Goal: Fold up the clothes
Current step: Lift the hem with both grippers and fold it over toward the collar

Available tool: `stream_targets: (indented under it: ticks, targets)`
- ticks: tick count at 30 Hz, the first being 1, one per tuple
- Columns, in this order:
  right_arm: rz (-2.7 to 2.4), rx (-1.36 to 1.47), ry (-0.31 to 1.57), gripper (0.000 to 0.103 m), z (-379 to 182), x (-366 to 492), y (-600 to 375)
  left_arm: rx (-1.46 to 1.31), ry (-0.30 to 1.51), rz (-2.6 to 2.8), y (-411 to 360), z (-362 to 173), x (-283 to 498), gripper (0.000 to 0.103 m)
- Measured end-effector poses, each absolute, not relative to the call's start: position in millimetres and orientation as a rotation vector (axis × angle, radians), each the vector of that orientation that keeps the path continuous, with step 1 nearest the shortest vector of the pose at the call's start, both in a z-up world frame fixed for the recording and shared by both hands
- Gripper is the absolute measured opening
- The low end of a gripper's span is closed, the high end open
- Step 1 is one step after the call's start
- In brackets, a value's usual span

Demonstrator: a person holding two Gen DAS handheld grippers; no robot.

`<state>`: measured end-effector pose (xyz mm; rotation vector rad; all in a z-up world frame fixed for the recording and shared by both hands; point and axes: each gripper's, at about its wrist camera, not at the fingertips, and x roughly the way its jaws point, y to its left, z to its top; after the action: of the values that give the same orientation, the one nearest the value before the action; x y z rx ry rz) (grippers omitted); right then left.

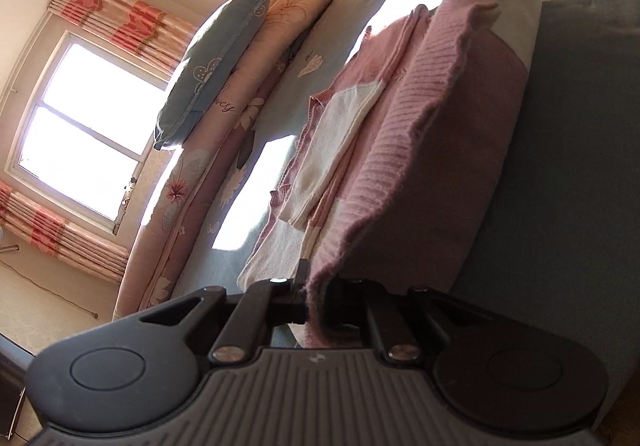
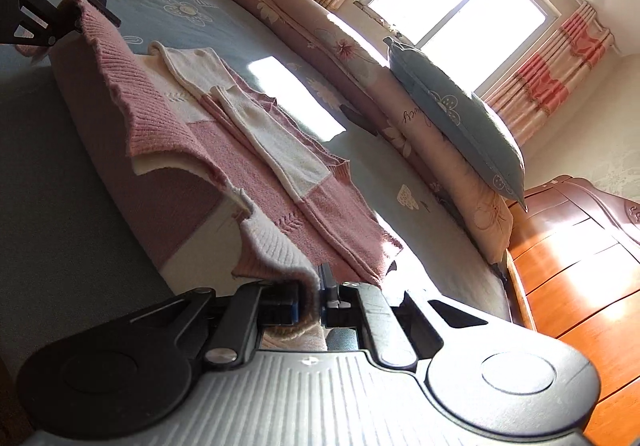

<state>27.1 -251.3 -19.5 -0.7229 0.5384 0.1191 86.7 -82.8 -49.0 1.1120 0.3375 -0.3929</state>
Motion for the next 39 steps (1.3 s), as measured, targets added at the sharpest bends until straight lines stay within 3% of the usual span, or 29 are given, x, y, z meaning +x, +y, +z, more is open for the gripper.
stream_targets:
  ticks: [25,39]
  targets:
    - [0.025,-0.675,0.505,0.011,-42.3,232.6,-285.9,0.990,0.385,-0.321,-106.8,-68.7,274.1,0.008]
    - [0.027,-0.646,0.545,0.011,-80.8,273.1,-296.5,0.935,0.453,-0.340,-106.9,-98.4,312.6,0.014]
